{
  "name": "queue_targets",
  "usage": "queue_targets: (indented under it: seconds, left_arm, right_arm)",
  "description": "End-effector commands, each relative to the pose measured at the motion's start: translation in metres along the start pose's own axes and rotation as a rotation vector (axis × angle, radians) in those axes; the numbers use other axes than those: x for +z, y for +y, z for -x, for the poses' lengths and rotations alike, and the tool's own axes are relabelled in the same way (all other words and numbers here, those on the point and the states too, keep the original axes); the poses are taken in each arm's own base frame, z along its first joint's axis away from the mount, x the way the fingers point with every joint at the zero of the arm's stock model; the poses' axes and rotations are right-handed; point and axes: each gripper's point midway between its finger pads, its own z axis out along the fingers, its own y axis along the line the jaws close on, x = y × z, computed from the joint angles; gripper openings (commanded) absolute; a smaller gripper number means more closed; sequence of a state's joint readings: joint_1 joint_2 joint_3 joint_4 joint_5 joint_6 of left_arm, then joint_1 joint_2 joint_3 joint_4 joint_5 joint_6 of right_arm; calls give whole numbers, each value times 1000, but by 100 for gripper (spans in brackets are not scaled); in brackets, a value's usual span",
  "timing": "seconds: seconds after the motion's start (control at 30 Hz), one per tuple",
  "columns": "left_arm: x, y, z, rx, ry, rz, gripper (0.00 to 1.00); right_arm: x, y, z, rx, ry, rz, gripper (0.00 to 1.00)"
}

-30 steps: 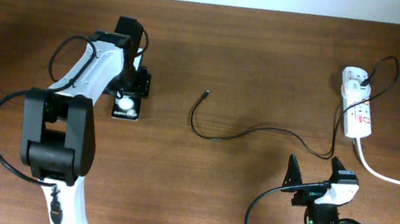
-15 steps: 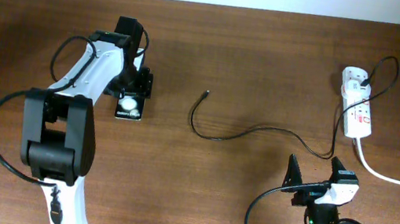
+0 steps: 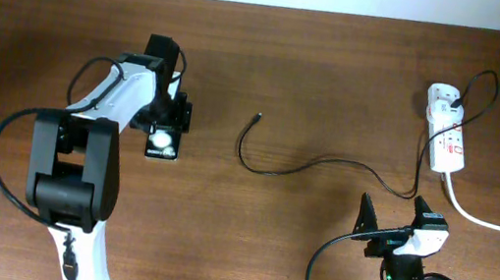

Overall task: Plug charger to phone and switch on socket
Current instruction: 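Close the left gripper on the phone's long edges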

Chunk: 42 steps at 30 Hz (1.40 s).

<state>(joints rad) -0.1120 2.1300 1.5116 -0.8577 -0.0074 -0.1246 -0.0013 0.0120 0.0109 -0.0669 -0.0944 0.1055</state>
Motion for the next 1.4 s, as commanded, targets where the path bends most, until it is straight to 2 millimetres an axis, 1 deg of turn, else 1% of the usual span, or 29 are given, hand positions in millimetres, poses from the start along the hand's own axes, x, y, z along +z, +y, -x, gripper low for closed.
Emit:
queue_targets:
  seconds: [0.0, 0.13, 0.2, 0.37, 0.5, 0.53, 0.6, 0.63, 0.77, 0.8, 1.03, 1.1, 1.2, 1.27, 1.37]
  left_arm:
    - [14, 0, -11, 3, 33, -8, 78]
    - [14, 0, -12, 3, 36, -8, 79]
    - [14, 0, -13, 3, 38, -7, 82]
    - [14, 0, -21, 3, 74, -11, 82]
    - [14, 0, -21, 3, 74, -11, 75]
    - [14, 0, -22, 3, 76, -11, 75]
    - [14, 0, -23, 3, 83, -10, 78]
    - [13, 1, -25, 3, 88, -9, 82]
    - [13, 1, -25, 63, 87, -11, 82]
    - [13, 1, -25, 71, 87, -11, 86]
    - [14, 0, -17, 71, 58, -14, 86]
    - [14, 0, -17, 71, 54, -14, 88]
    - [14, -1, -15, 116, 47, -16, 90]
    - [14, -1, -15, 116, 48, -17, 90]
    - [14, -9, -16, 115, 50, -64, 88]
  right_arm:
    - [0, 0, -2, 7, 2, 1, 99]
    - [0, 0, -2, 7, 2, 1, 99]
    - [0, 0, -2, 7, 2, 1, 99]
    - [0, 0, -2, 7, 2, 1, 99]
    - [0, 0, -2, 7, 2, 1, 99]
    - [0, 0, -2, 7, 2, 1, 99]
    - [0, 0, -2, 7, 2, 1, 99]
    - [0, 0, -2, 7, 2, 1, 99]
    - [0, 0, -2, 7, 2, 1, 99]
    - [0, 0, -2, 7, 2, 1, 99]
    - [0, 0, -2, 7, 1, 1, 99]
    - [0, 0, -2, 7, 2, 1, 99]
    - [0, 0, -2, 7, 2, 1, 99]
    - [0, 0, -2, 7, 2, 1, 99]
    - [0, 0, -2, 7, 1, 1, 99]
